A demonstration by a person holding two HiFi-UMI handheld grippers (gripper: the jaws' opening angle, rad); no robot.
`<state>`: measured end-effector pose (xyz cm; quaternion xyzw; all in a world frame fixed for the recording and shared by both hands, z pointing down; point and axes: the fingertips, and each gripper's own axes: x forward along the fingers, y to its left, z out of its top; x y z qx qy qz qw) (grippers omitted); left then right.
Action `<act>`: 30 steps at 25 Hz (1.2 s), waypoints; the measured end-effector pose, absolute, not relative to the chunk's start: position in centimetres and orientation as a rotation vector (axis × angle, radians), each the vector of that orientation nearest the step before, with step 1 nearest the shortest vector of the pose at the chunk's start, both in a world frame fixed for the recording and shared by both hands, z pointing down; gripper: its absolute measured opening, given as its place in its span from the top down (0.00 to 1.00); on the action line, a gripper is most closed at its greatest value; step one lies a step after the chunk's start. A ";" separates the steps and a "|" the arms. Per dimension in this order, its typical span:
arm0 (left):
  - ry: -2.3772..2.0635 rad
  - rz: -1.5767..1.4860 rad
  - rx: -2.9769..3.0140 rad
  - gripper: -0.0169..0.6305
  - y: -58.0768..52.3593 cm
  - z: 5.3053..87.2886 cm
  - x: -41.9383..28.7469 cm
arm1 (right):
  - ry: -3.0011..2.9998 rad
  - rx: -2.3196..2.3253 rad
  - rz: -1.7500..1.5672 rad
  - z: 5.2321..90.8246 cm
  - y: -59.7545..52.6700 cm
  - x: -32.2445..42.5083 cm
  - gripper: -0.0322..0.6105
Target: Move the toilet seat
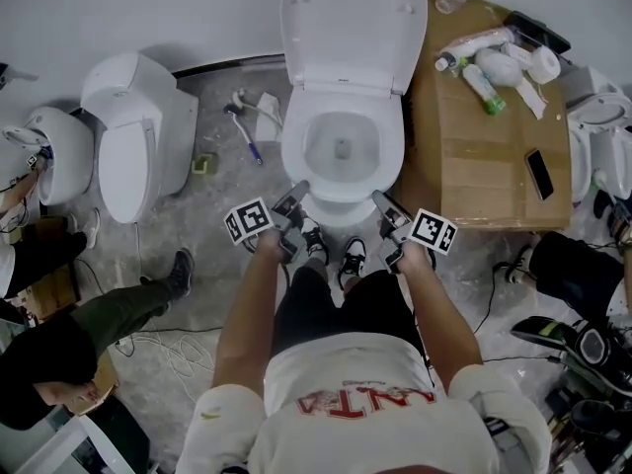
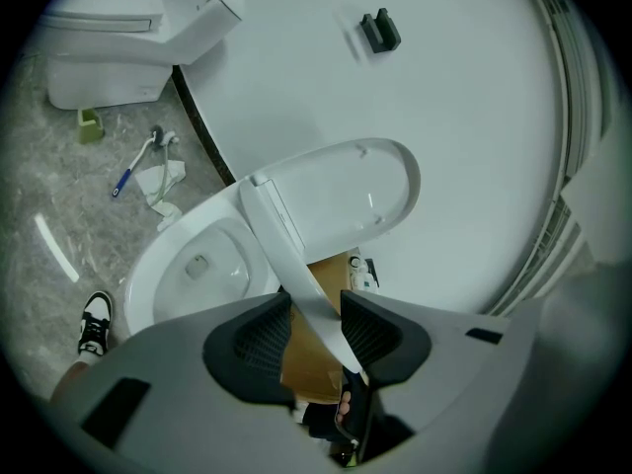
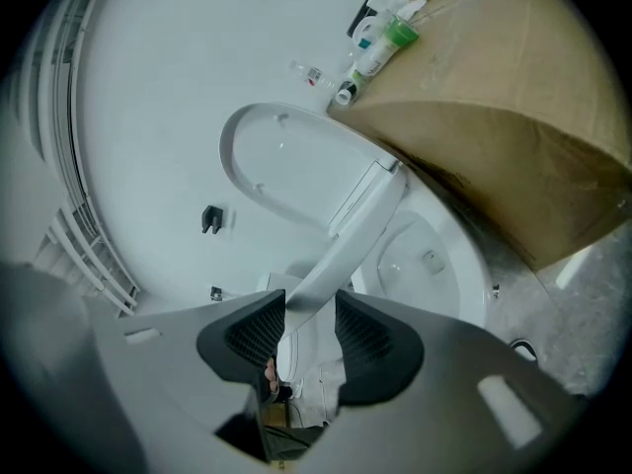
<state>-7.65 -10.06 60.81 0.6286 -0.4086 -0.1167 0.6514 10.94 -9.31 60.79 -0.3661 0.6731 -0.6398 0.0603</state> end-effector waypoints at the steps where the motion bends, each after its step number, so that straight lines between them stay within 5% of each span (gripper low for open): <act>1: -0.922 -0.267 1.431 0.74 -10.3 60.6 -7.6 | 2.033 -1.112 -1.937 60.6 -9.5 11.0 0.72; 30: -0.689 -0.282 1.618 0.74 -21.3 50.9 -7.1 | 1.813 -1.304 -1.653 51.0 -20.7 12.2 0.70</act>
